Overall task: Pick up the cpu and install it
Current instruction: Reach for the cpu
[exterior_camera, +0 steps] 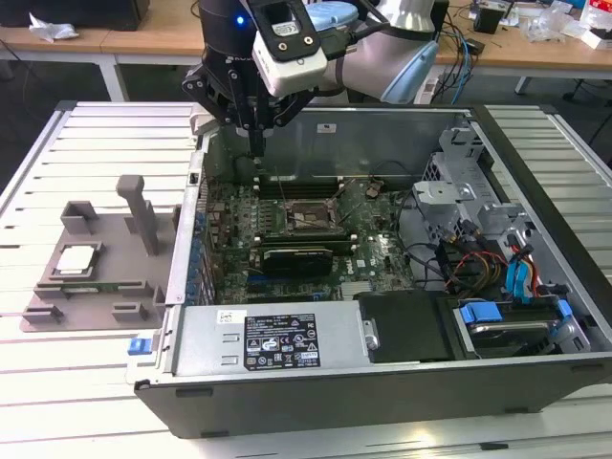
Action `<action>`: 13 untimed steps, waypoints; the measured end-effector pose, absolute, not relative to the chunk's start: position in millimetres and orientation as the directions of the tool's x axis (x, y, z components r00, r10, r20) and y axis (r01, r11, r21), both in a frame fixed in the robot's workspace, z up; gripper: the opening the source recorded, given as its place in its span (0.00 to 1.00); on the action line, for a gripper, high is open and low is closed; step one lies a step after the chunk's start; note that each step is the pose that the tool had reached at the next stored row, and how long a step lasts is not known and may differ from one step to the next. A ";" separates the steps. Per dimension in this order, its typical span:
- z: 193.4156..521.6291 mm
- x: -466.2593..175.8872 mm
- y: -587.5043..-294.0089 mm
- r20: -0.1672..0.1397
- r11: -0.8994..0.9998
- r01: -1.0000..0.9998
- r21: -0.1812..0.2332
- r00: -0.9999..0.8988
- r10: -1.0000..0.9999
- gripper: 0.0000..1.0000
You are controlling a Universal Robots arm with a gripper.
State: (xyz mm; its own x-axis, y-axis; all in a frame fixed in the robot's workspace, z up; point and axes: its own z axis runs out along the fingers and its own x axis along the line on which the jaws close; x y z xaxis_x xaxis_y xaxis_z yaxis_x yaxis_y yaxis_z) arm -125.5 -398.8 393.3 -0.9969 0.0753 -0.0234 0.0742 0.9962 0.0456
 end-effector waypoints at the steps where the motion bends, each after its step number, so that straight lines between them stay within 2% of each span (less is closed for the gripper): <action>1: 393.3 -128.3 -398.6 -0.023 0.996 0.074 0.046 -0.997 0.075 0.11; 13: 393.3 -141.0 -397.5 -0.023 0.996 0.074 0.046 -0.997 0.075 0.11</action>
